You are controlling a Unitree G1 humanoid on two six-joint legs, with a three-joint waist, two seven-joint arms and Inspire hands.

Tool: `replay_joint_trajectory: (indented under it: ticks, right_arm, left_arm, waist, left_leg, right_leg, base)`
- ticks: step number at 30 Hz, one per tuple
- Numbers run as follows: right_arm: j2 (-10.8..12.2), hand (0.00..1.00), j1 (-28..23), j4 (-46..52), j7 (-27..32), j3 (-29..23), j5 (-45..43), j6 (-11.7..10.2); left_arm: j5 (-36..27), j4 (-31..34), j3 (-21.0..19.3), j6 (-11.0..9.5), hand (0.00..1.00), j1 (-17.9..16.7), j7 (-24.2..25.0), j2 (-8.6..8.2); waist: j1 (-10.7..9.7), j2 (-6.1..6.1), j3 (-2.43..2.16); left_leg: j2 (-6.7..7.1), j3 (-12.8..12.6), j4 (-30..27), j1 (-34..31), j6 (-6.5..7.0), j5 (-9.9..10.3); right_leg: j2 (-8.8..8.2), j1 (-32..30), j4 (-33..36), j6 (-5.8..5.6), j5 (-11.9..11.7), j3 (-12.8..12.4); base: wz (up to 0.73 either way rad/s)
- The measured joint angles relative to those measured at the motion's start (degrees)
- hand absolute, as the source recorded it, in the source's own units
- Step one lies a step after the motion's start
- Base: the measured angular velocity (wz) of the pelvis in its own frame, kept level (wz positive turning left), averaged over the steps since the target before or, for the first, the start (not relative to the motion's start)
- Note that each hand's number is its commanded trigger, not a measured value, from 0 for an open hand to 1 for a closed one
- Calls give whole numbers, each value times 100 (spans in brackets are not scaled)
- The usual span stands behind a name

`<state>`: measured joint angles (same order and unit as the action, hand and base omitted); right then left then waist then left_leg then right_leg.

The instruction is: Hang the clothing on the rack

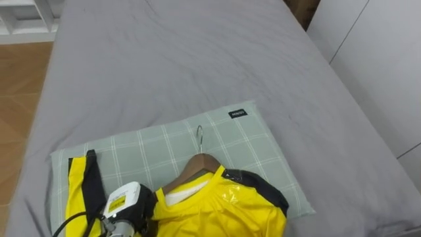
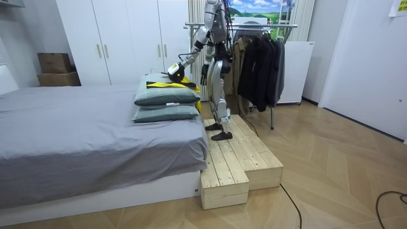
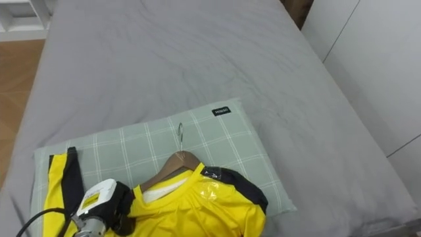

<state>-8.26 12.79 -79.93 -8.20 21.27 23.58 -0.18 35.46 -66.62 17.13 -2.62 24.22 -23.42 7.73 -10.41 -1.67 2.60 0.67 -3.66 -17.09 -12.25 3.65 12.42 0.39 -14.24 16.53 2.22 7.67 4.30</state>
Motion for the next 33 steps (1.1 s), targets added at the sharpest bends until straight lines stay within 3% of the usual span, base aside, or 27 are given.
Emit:
replay_joint_trajectory:
  ticks: [1, 6, 12, 18, 23, 26, 33]
  right_arm:
    - [0, 0, -21, 3, 4, 0, -1, -11]
    - [-35, 0, -236, -12, 0, 0, 114, -115]
    - [-45, 0, -501, -6, -5, -140, 126, -127]
    - [-110, 0, -698, 26, 0, -469, 112, -165]
    - [-167, 0, -964, 11, 6, -796, 127, -171]
    - [-196, 0, -1099, 15, 7, -1139, 62, -161]
    - [-252, 0, -1317, 81, 114, -1386, -178, -163]
  left_arm:
    - [0, 10, 0, 0, 100, -21, -4, 0]
    - [-125, 27, 0, -62, 100, -231, -10, -23]
    - [-490, 384, -14, -68, 100, -725, 22, -24]
    - [-944, 1090, -21, -69, 100, -1043, 30, 209]
    - [-1002, 1709, -139, -77, 100, -1514, 18, 259]
    - [-1001, 2078, -320, -100, 100, -1551, 12, 271]
    - [-1000, 3010, -586, -169, 100, -1702, -84, 409]
  waist:
    - [2, 7, -4]
    - [-2, 111, -117]
    - [5, 70, -234]
    - [13, 69, -241]
    - [24, 77, -249]
    - [150, 76, -249]
    - [247, 105, -254]
  left_leg:
    - [0, -6, 18, 23, 0, 0]
    - [-5, -104, 180, 317, -5, -14]
    - [-12, -86, 342, 760, -29, -32]
    - [-6, -81, 408, 1019, -28, -32]
    - [-11, -77, 598, 1371, -30, -30]
    - [-10, -76, 625, 1406, -29, -31]
    - [1, 30, 646, 1573, -29, -31]
  right_leg:
    - [3, 19, -4, 0, 0, -14]
    - [29, 283, -121, -6, -3, -99]
    - [62, 701, -318, -10, -11, -109]
    - [63, 1027, -501, -12, -11, -99]
    - [77, 1353, -621, -22, -4, -102]
    - [77, 1356, -601, -22, -4, -105]
    - [73, 1605, -697, -25, -2, -53]
  base:
    - [-8]
    - [-10]
    - [-1]
    - [1]
    - [0]
    - [0]
    - [5]
